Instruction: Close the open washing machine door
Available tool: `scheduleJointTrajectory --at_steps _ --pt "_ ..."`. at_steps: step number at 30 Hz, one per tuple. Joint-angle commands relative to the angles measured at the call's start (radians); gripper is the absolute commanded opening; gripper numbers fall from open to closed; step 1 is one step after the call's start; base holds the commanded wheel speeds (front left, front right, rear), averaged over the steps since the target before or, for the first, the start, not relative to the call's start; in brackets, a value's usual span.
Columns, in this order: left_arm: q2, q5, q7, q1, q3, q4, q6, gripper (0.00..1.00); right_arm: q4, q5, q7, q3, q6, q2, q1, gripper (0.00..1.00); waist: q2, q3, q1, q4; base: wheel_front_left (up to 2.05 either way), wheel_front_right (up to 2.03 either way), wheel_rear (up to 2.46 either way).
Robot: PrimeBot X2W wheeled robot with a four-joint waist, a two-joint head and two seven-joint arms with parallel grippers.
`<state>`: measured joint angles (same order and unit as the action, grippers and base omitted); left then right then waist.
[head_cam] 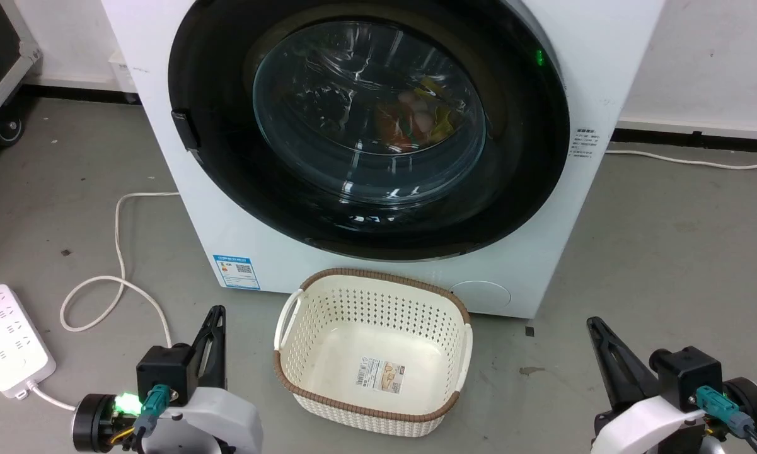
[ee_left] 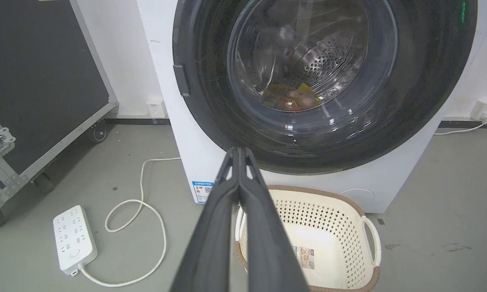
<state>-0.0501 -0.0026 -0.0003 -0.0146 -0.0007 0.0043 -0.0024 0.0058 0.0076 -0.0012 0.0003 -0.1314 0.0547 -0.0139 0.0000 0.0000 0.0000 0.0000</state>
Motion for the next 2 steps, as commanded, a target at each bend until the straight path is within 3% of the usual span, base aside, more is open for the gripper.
scheduleJointTrajectory --at_steps 1,2 --pt "0.0 0.003 0.0 0.015 0.001 -0.004 0.002 0.0 -0.006 -0.008 0.001 0.0 0.001 -0.005 0.014 0.0 0.0 0.0 0.0 0.0 0.0 0.0 0.0" --pt "0.0 0.003 0.0 0.015 0.001 -0.004 0.002 0.0 -0.006 -0.008 0.001 0.0 0.001 -0.005 0.014 0.0 0.0 0.0 0.0 0.0 0.0 0.0 0.0"
